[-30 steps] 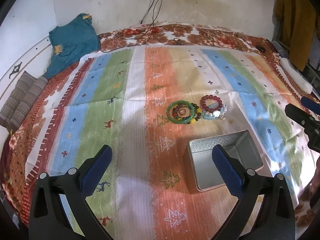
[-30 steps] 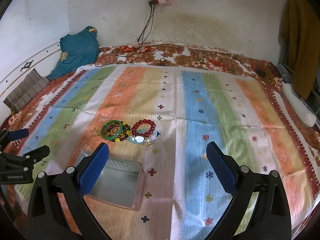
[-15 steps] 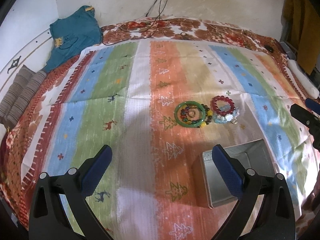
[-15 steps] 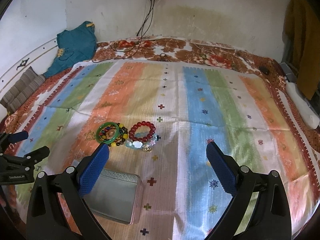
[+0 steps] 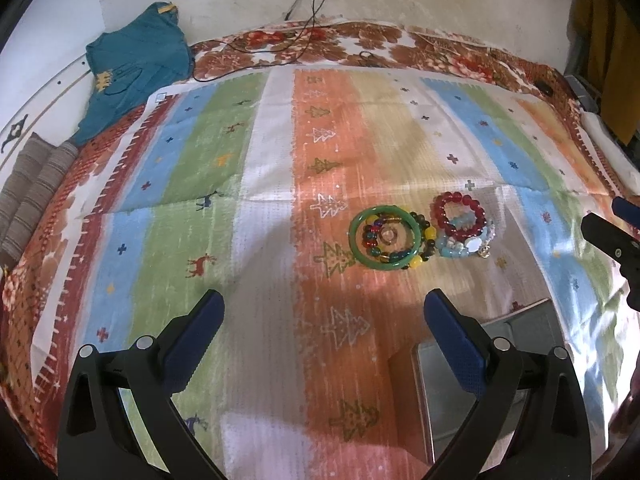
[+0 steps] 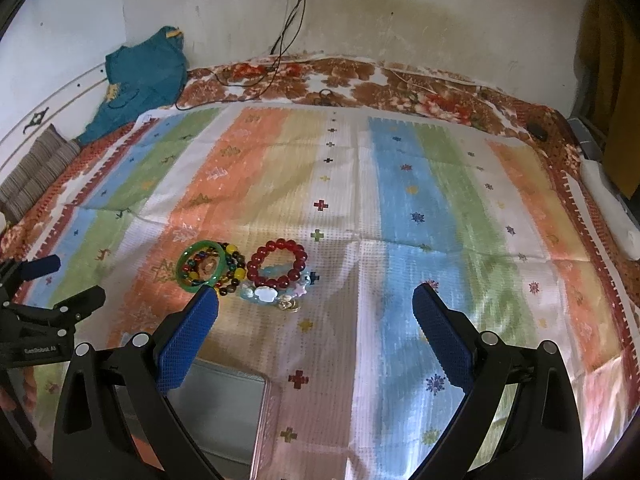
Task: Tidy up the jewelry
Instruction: 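Lower both open tools over the bracelets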
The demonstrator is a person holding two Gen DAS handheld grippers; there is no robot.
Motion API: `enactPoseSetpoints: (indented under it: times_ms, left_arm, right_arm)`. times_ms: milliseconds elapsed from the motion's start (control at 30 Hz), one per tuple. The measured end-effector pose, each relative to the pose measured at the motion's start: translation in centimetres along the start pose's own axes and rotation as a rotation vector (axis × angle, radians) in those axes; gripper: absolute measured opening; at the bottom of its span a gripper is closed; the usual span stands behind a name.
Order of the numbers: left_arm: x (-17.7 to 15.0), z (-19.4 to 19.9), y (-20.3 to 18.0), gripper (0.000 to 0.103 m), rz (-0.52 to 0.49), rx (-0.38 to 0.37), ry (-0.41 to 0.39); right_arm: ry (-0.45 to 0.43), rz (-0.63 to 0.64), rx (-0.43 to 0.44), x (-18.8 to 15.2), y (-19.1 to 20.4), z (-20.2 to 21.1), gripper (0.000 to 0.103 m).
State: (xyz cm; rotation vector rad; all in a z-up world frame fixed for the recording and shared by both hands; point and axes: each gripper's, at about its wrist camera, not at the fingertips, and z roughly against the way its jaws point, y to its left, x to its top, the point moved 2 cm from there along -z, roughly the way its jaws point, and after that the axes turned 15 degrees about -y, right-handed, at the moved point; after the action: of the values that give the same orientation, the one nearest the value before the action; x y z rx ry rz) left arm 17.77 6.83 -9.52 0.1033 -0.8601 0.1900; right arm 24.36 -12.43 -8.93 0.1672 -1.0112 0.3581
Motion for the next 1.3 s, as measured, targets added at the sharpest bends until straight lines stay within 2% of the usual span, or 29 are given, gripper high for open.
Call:
enactPoseSetpoints:
  times_ms: [233,433,933,1133,1300]
  left_arm:
    - [0.0,-2.2,0.3,0.097,-0.007,0.009,0.023]
    - [-0.2,-4.1,1.6,0.097,0.088,-0.006,0.062]
    - [0.6,-8.0,1.3,0.097,0.043,-0.012,0.091]
    - [0.4,-9.7,1.6,0.097,0.054,-0.025,0.119]
    - [0.4,-10.7,1.8,0.096,0.057,-0.028,0.132]
  right_arm:
    - [0.026,0.022,-0.005,-0.3,0.3,-2.2,0.099]
    - [0.054,0.044,-0.012,-0.8,0.7,-4.1,0.099]
    - [0.091,0.030,0.021,-0.4,1.5,-7.3,0.099]
    - [0.121,-0.005,0.020,-0.3,1.3,-9.3,0.099]
    - [0.144,0.013,0.015,-0.7,1.4,-10.6,0.099]
